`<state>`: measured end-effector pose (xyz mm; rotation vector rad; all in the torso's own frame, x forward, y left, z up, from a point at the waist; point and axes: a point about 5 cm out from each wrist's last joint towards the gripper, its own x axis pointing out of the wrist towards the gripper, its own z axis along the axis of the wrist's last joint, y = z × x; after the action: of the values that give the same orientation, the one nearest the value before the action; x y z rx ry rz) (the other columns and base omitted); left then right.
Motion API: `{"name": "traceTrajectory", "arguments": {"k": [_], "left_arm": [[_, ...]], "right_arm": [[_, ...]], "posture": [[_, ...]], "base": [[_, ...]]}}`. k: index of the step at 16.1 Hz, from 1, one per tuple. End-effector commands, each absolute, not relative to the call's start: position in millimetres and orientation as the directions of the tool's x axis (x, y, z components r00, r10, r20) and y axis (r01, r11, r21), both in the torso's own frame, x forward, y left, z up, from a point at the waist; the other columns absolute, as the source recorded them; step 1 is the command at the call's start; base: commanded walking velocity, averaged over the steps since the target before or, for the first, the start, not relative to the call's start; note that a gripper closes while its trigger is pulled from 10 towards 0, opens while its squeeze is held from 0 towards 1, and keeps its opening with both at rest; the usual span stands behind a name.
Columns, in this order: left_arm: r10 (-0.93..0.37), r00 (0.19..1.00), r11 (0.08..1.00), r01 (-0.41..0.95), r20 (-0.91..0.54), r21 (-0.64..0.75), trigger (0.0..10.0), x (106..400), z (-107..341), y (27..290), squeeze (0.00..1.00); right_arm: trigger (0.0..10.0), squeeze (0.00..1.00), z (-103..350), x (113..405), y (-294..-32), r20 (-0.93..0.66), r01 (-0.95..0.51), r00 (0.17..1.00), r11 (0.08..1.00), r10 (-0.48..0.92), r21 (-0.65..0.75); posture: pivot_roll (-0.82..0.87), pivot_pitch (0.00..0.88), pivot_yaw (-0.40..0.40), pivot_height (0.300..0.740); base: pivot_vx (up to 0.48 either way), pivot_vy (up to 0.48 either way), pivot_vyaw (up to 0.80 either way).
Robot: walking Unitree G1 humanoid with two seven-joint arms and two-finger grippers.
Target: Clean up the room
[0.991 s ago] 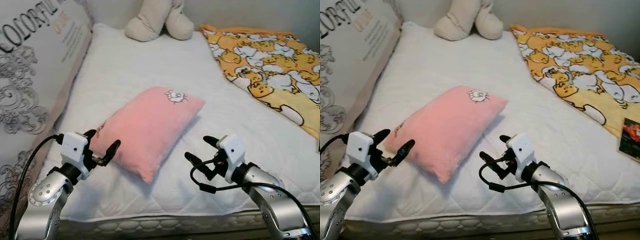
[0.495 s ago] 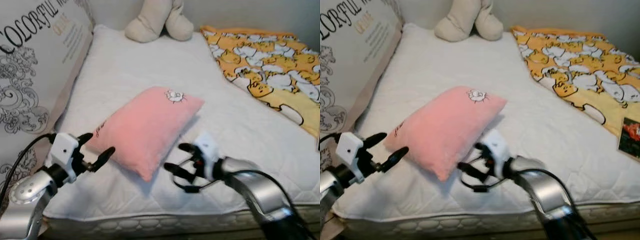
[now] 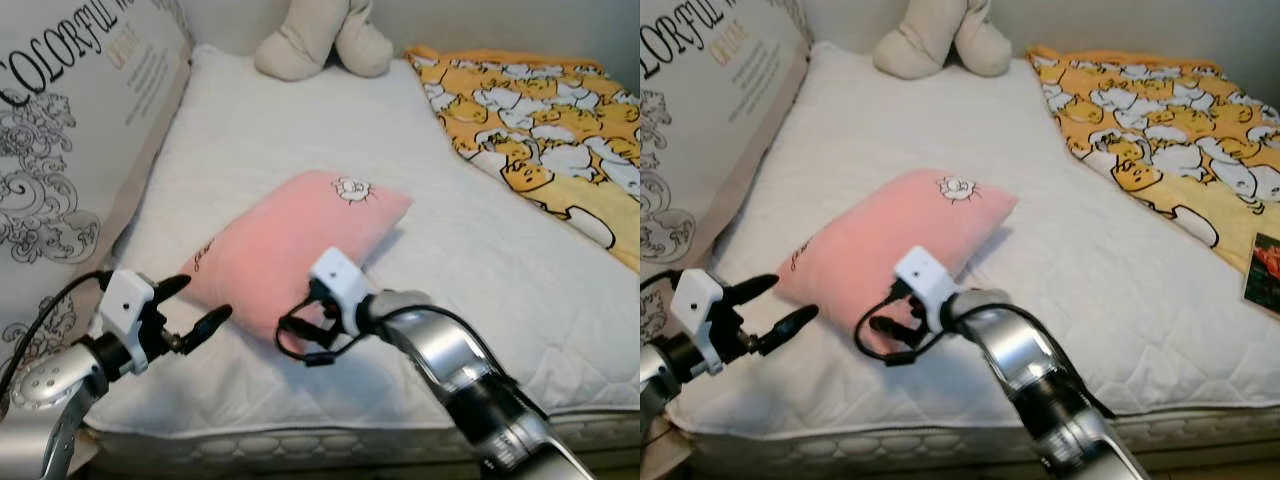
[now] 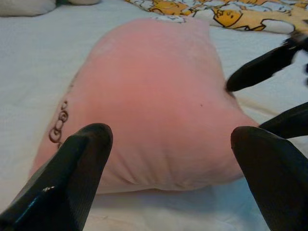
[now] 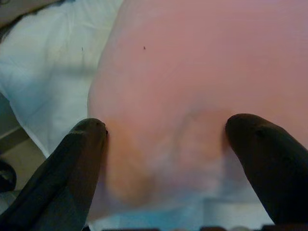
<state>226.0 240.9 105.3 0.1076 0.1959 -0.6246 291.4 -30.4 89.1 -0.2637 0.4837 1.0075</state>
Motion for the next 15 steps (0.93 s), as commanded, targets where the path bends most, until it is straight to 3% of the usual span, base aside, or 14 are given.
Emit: {"name": "traceTrajectory", "arguments": {"k": [1, 5, 9, 10, 11, 15], "left_arm": [[-0.593, 0.777, 0.789, 0.613, -0.212, 0.039, 10.0, 224, 109, 240, 0.0], [-0.63, 0.74, 0.761, 0.648, -0.235, 0.002, 10.0, 221, 109, 238, 0.0], [-0.663, 0.708, 0.732, 0.681, -0.242, -0.016, 10.0, 219, 110, 234, 0.0], [-0.663, 0.708, 0.733, 0.68, -0.243, -0.015, 10.0, 219, 110, 234, 0.0], [-0.662, 0.71, 0.734, 0.679, -0.241, -0.018, 10.0, 219, 110, 233, 0.0], [-0.657, 0.725, 0.747, 0.663, -0.208, -0.046, 10.0, 216, 113, 231, 0.0]], "right_arm": [[10.0, 0.0, 92, 296, -27, -0.511, -0.856, 0.454, 0.517, 0.73, -0.02], [10.0, 0.0, 90, 295, -12, -0.548, -0.876, 0.415, 0.481, 0.726, -0.027], [10.0, 0.0, 69, 289, -13, -0.621, -0.885, 0.383, 0.464, 0.684, -0.034], [8.1, 0.0, 69, 289, -13, -0.622, -0.885, 0.381, 0.464, 0.684, -0.032], [0.0, 0.0, 66, 290, -15, -0.626, -0.882, 0.384, 0.469, 0.679, -0.032], [0.0, 0.0, 67, 296, -18, -0.613, -0.868, 0.412, 0.496, 0.674, -0.039]], "posture": [[-0.01, 0.0, -0.016, 0.74], [-0.01, 0.0, -0.014, 0.74], [-0.01, 0.0, -0.014, 0.74], [-0.01, 0.0, -0.014, 0.74], [-0.01, 0.0, -0.021, 0.74], [-0.01, 0.0, -0.024, 0.74]], "base": [[0.0, 0.0, 0.0], [0.0, 0.0, 0.0], [0.0, 0.0, 0.0], [0.0, 0.0, 0.0], [0.0, 0.0, 0.0], [0.0, 0.0, 0.0]]}}
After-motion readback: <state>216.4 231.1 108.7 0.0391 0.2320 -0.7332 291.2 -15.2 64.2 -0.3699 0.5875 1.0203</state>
